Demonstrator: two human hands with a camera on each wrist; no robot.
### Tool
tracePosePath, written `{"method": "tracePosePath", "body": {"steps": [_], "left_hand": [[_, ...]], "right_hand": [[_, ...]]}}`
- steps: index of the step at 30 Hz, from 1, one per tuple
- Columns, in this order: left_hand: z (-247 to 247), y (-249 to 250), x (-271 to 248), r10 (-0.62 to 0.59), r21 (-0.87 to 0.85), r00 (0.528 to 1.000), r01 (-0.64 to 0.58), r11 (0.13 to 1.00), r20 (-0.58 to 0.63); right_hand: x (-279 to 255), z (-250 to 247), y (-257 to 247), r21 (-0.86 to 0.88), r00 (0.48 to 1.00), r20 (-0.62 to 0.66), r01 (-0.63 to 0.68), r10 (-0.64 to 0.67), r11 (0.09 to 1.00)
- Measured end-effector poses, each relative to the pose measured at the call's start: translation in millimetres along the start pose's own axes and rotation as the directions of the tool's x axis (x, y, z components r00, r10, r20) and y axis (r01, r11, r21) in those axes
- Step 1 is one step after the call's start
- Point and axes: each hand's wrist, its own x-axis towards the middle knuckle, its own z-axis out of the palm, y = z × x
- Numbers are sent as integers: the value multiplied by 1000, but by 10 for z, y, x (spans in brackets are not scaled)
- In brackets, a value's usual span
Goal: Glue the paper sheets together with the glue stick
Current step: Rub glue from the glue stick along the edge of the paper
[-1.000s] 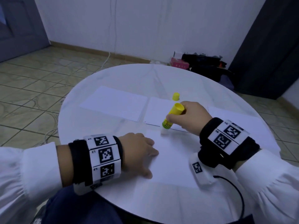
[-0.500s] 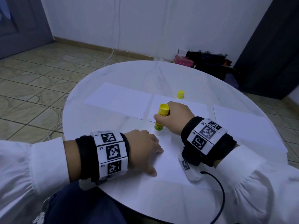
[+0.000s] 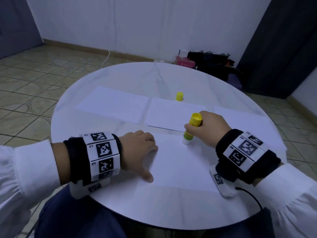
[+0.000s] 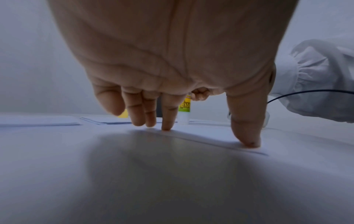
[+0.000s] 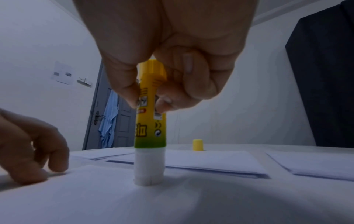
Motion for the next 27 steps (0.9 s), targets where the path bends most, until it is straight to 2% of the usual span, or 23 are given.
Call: {"method": "tracePosePath", "body": {"steps": [4,13,18,20,22,24,27], "left_hand": [[1,-12,11,-15,43,1000,14,999,26],[39,-70,32,-74,-57,995,78,995,59],[26,-86,11,-95,12,992,94,995,85],[9,-83,4,-100,22,990,98,995,99],[-5,-89,1,-110,29,987,108,994,120],[-19,-102,-6,-124,21,981,122,992,150],[-10,-127,-10,-137,4,979,138,990,150]], "right_hand": [[-56,-114,217,6,999,-26,-43,43,999],[-98,-235,516,13,993,-62,-95,96,995],[-99,-286,569,-4,990,-72,-118,118,993],[-125,-291,490,22,990,-116,-79,81,997],[-168,-293,302,103,991,-136,15,-1,995],[-225,-261,29,154,991,-55,130,-123,979],[-302,-80,-366,175,955,109,253,-274,952]]}}
